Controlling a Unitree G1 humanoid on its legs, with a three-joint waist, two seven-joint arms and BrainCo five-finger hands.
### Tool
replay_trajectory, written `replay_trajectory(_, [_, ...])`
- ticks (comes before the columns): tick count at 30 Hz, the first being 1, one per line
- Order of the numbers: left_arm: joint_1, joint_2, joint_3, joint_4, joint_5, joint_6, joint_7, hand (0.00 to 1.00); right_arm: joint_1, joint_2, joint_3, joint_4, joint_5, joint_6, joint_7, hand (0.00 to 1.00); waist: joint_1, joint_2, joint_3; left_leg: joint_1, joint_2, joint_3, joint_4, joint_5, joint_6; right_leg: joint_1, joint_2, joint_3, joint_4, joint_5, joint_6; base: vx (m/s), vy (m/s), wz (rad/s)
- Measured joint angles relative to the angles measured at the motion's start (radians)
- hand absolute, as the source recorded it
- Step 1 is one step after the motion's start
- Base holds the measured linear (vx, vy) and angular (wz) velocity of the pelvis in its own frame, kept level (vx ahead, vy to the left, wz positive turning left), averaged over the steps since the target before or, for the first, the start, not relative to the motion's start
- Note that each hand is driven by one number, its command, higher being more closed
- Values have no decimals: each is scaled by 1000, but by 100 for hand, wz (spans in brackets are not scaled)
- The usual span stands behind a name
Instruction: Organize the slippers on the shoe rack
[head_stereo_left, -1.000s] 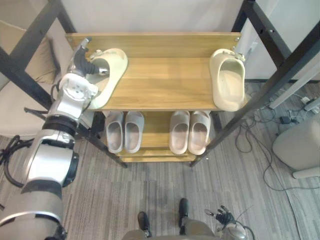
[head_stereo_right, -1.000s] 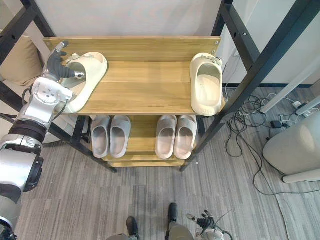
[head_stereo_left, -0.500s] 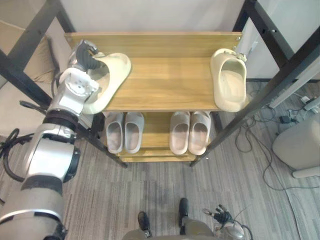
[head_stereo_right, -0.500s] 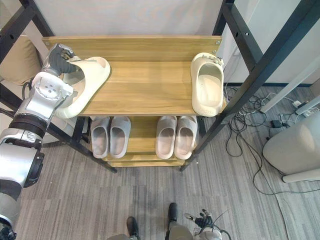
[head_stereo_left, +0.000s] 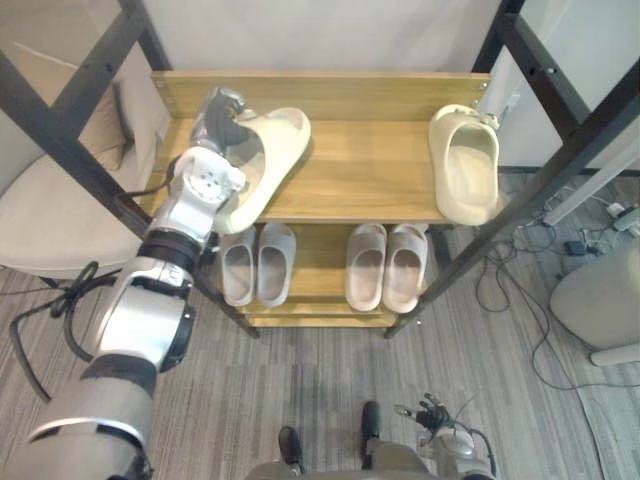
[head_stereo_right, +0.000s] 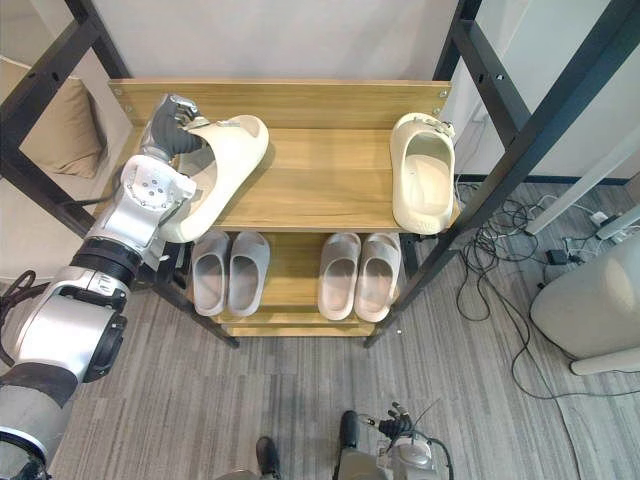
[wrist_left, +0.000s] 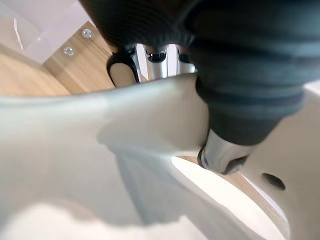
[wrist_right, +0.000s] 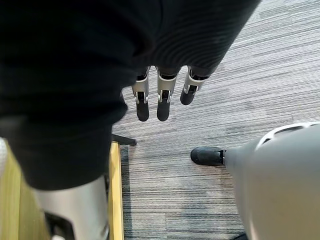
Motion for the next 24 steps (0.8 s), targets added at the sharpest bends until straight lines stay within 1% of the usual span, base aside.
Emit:
replay_trajectory(7, [0, -12, -1, 1, 0, 2, 13, 100, 1, 1, -5, 0, 0, 2, -8, 0, -18, 1, 0, 5, -1, 18, -1, 0, 0, -4, 0, 20, 0, 4, 4, -28, -7, -7])
replay_trajectory(10, [-3, -18, -1, 9, 0, 3, 14, 100, 2, 3, -15, -2, 1, 2, -11, 0, -23, 4, 3, 8, -2, 40, -2, -1, 0, -14, 1, 44, 0, 11, 5, -35, -4, -22])
replay_trajectory(13, [-28, -26, -1, 13, 0, 11, 15, 100, 5, 17, -35, -7, 14, 2, -21, 0, -24, 8, 5, -13, -1, 68, -1, -3, 3, -48, 0, 79, 0, 25, 17, -59, -2, -28])
replay_trajectory(15, [-48, -45, -2, 13, -1, 15, 16, 100, 14, 29, -50, -8, 19, 2, -26, 0, -24, 8, 5, -21, -1, 84, 2, -4, 5, -63, 0, 96, 0, 32, 19, -52, -3, -24])
replay_trajectory(17, [-68, -85, -7, 13, -7, 22, 16, 100, 40, 31, -53, -47, 19, 2, -31, 0, -26, 11, 7, -22, -2, 100, 8, -10, 13, -67, -1, 110, 0, 35, 22, -36, 5, -20])
replay_trajectory(20, [-108, -123, -49, 13, -19, 22, 17, 100, 57, 49, -71, -95, 19, -2, -33, 0, -26, 11, 6, -41, -3, 129, 16, -17, 16, -95, -2, 138, 0, 44, 27, -21, 10, -25])
replay_trajectory(24, [-156, -164, -68, 12, -20, 22, 18, 100, 65, 62, -81, -133, 19, -1, -37, 0, -26, 12, 6, -54, -2, 169, 16, -18, 15, -126, 1, 171, 0, 54, 26, -7, 12, -26])
